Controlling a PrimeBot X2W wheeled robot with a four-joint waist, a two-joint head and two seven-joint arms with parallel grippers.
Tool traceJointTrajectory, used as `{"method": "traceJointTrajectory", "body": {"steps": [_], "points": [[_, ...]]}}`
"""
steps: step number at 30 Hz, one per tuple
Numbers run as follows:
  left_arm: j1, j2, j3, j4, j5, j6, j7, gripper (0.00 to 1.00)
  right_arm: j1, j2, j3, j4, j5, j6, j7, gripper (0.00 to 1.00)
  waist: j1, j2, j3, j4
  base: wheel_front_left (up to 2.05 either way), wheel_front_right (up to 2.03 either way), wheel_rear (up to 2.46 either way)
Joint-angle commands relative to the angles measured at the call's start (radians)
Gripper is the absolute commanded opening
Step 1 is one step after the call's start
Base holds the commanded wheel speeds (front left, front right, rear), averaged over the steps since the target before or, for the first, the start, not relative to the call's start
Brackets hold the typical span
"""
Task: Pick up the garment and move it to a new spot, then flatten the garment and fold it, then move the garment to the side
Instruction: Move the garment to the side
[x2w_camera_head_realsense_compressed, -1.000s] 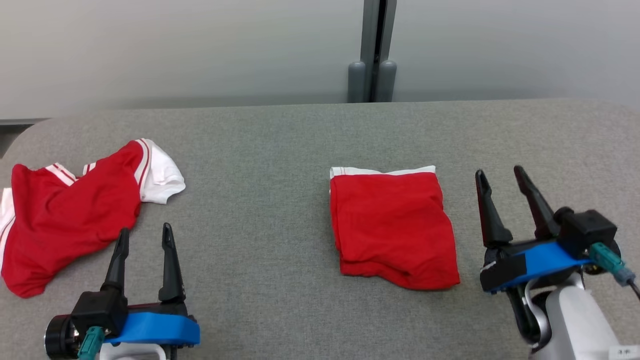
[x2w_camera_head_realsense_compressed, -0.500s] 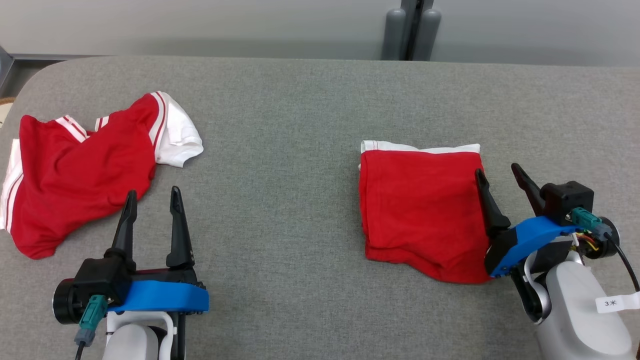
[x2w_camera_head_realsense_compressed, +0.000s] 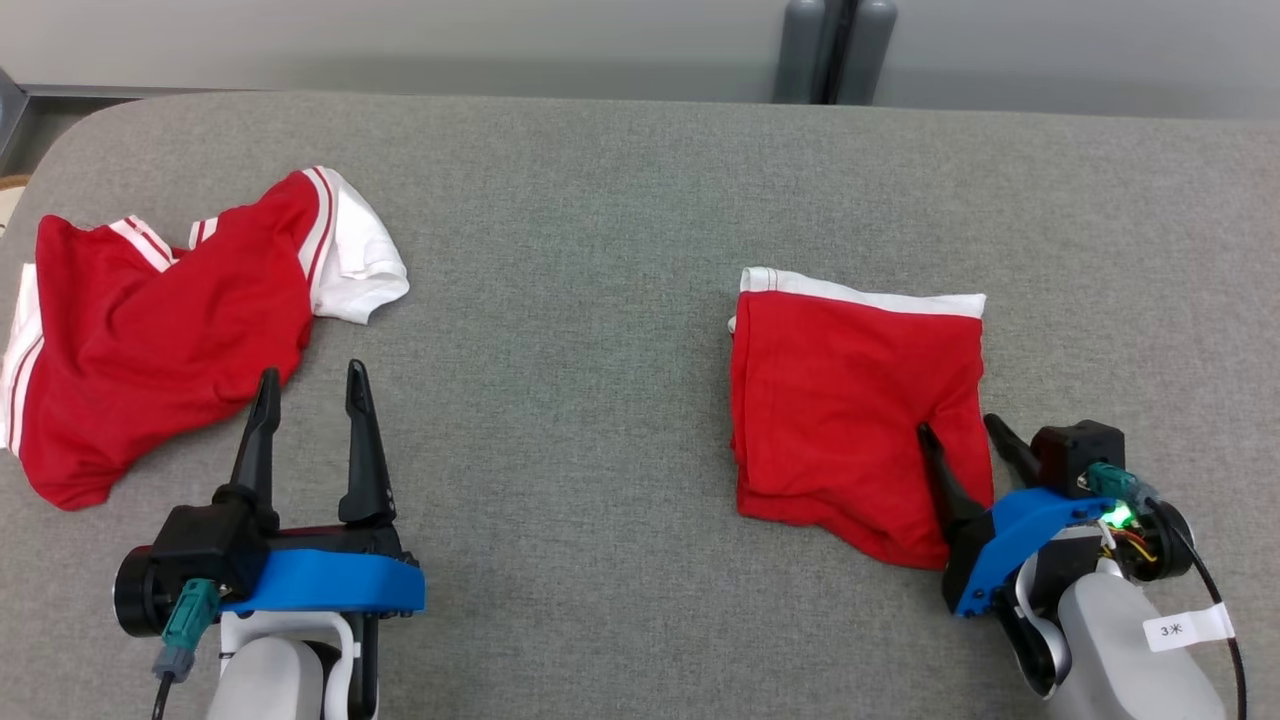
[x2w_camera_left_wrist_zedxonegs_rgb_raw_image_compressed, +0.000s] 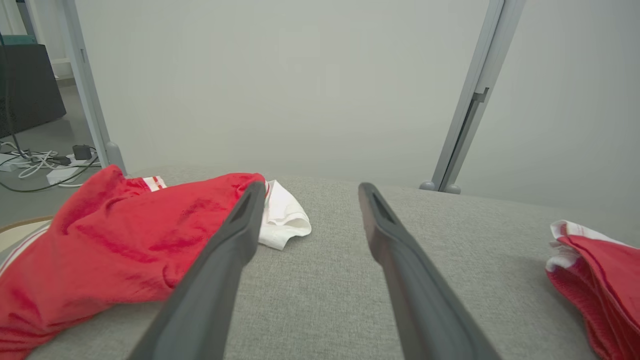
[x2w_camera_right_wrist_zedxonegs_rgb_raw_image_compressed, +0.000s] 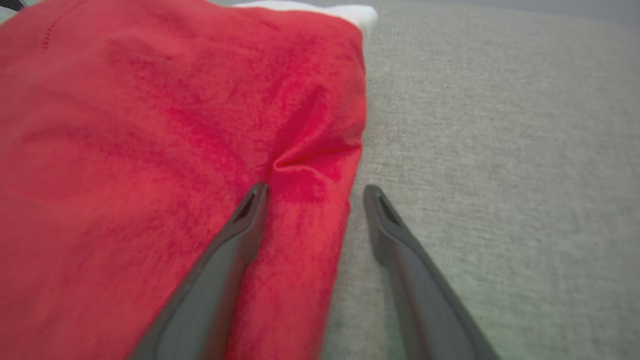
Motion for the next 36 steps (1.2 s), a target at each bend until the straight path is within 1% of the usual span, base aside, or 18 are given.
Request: {"method": "traceJointTrajectory", "body": {"steps": [1, 2, 6, 12, 16, 20, 23, 27, 31, 36], "points": [[-0.014, -0.001, -0.002, 0.001, -0.008, 0.005, -0.005, 1.00, 0.017, 0.011, 0.018, 0.019, 0.015, 0.001, 0.005, 0.51, -0.0001, 0.0000, 0.001, -0.001, 0.00, 0.00, 0.00], [-0.014, -0.001, -0.002, 0.001, -0.007, 0.005, -0.005, 1.00, 0.015, 0.015, 0.029, 0.020, 0.022, 0.001, 0.003, 0.00, -0.0001, 0.0000, 0.002, -0.003, 0.00, 0.00, 0.00], [-0.017, -0.001, 0.001, 0.003, -0.013, 0.004, -0.005, 1.00, -0.014, 0.003, 0.049, 0.006, 0.045, 0.000, -0.031, 0.00, -0.0001, 0.0000, 0.008, -0.013, 0.00, 0.00, 0.00], [-0.038, -0.001, 0.003, -0.017, -0.002, -0.004, -0.005, 1.00, -0.076, -0.049, 0.048, -0.014, 0.062, 0.000, -0.074, 0.00, -0.0001, 0.0000, 0.043, -0.053, 0.00, 0.00, 0.00], [-0.056, -0.001, 0.009, -0.034, 0.016, -0.011, -0.004, 1.00, -0.115, -0.085, 0.037, -0.025, 0.070, 0.000, -0.094, 0.00, -0.0001, 0.0000, 0.079, -0.109, 0.00, 0.00, 0.00], [-0.087, 0.004, 0.025, -0.050, 0.042, -0.024, -0.004, 1.00, -0.136, -0.119, 0.004, -0.038, 0.082, 0.000, -0.116, 0.00, -0.0001, 0.0000, 0.121, -0.175, 0.00, 0.00, 0.00], [-0.105, 0.011, 0.038, -0.069, 0.060, -0.031, -0.004, 1.00, -0.136, -0.128, -0.027, -0.048, 0.085, 0.000, -0.134, 0.00, -0.0001, 0.0000, 0.150, -0.224, 0.00, 0.00, 0.00], [-0.123, 0.023, 0.047, -0.087, 0.077, -0.039, -0.004, 1.00, -0.120, -0.135, -0.062, -0.056, 0.081, 0.000, -0.158, 0.00, -0.0001, 0.0000, 0.175, -0.266, 0.00, 0.00, 0.00], [-0.133, 0.027, 0.056, -0.093, 0.090, -0.046, -0.004, 1.00, -0.139, -0.133, -0.049, -0.082, 0.055, 0.000, -0.172, 0.00, -0.0001, 0.0000, 0.183, -0.283, 0.00, 0.00, 0.00], [-0.140, 0.025, 0.053, -0.108, 0.100, -0.050, -0.004, 1.00, -0.209, -0.175, -0.017, -0.099, 0.034, 0.000, -0.167, 0.00, -0.0001, 0.0000, 0.200, -0.279, 0.00, 0.00, 0.00]]}}
